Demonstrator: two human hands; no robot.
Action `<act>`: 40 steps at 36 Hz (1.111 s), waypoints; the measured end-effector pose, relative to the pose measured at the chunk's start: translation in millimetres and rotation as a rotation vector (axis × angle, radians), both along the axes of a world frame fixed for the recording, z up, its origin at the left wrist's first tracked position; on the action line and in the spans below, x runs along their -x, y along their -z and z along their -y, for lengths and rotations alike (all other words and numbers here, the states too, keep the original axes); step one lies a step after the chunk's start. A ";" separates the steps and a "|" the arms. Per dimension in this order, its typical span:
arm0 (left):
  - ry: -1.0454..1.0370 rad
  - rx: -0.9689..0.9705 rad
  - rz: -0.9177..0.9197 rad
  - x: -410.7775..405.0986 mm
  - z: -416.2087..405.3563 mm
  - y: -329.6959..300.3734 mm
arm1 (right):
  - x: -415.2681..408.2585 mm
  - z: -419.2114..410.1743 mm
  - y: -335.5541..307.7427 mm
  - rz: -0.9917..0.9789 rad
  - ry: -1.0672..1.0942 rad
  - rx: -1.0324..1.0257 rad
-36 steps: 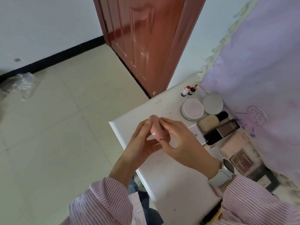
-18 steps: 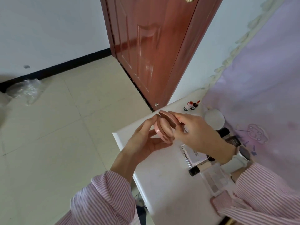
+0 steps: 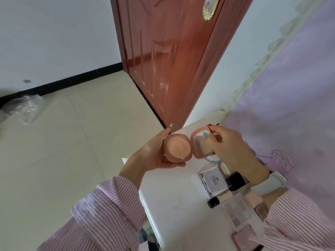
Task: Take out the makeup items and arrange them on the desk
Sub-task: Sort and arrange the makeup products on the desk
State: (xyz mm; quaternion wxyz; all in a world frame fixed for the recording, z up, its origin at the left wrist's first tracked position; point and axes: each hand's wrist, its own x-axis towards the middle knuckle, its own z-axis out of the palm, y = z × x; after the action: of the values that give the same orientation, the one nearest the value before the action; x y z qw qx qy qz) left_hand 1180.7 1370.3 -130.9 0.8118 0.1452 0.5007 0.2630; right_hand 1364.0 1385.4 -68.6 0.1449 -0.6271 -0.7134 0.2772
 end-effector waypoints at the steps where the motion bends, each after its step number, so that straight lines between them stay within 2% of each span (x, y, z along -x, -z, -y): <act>1: -0.048 -0.005 -0.055 -1.9 -0.8 2.2 | -1.6 -0.1 4.7 -0.025 0.044 0.038; 4: -0.181 -0.134 -0.269 -10.8 -3.4 8.2 | -6.4 1.6 22.6 -0.097 0.152 0.163; 7: -0.173 -0.368 -0.548 -23.3 -7.0 18.0 | -7.8 5.0 35.4 -0.119 0.241 0.188; 10: -0.019 -0.607 -0.895 -30.9 -9.8 29.3 | -5.5 8.7 41.8 -0.140 0.296 0.195; 15: 0.210 -0.706 -1.098 -36.5 -15.7 51.0 | 0.7 14.8 47.4 -0.284 0.383 0.248; 20: 0.305 -0.813 -1.185 -37.1 -18.3 57.0 | 2.9 13.7 52.1 -0.344 0.416 0.274; 33: 0.375 -0.841 -1.114 -36.4 -16.2 59.6 | -12.6 20.3 60.3 -0.274 0.367 0.308; 36: 0.321 -0.859 -1.114 -35.0 -15.6 63.2 | -25.7 24.4 59.4 -0.196 0.330 0.309; 40: 0.128 -0.855 -1.143 -33.2 5.4 62.3 | -49.4 53.3 52.9 -0.087 0.225 0.195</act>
State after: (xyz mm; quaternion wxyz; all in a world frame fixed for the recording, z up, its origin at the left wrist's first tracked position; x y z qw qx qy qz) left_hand 1214.0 1364.9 -193.2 0.3083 0.5946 0.6913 0.2710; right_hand 1413.4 1332.2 -121.4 0.1445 -0.7015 -0.6014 0.3541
